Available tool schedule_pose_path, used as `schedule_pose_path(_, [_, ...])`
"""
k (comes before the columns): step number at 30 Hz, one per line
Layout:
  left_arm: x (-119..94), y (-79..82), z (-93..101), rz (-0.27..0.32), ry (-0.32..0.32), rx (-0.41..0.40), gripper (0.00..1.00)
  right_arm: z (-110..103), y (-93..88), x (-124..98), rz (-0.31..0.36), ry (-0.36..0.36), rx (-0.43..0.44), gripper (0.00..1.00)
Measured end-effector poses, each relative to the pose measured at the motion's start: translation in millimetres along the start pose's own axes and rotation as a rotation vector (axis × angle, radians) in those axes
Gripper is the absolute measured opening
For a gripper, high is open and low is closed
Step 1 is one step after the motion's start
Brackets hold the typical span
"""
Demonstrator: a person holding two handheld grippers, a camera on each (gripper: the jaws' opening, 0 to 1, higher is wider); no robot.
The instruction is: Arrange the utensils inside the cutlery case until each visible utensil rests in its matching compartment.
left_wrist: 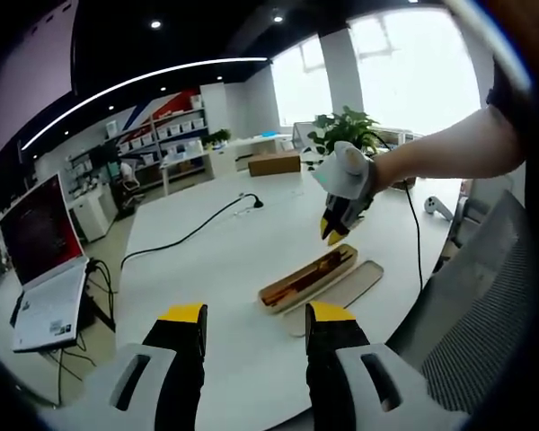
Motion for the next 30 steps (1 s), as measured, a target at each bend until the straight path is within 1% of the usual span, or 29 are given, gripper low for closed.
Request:
schedule_pose_path(6, [-0.5,0.7,1.1,0.002,0.003,0.015,0.44,-2.7,-10.3,-9.4,0.002,-0.023,0.029,0.06])
schedule_pose_path(12, [-0.5,0.7,1.7,0.004,0.002,0.024,0.44,-9.8,-21.9,-17.2,-0.008,-0.031,0.045,0.06])
schedule_pose_path(21, [-0.6,0.4,1.0,0.007,0.0,0.017,0.44,-15.2,-33.3,-29.4,-0.006,-0.049,0.085,0.06])
schedule_pose_path(30, [-1.5,0.3,1.4,0.012,0.001,0.024,0.44,-27.8,-46.0,-38.9,-0.008,-0.057,0.124,0.07])
Point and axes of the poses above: the point that each gripper's makers call its tool centre point, and the gripper's own axes: x roughly forward along the fingers, z roughly to its right, y roughly out of its top, the point moved 8 cm from there along -x, roughly backward along the fingers, and after that the axes turned 3 degrees about -x, right-handed, at the moved point
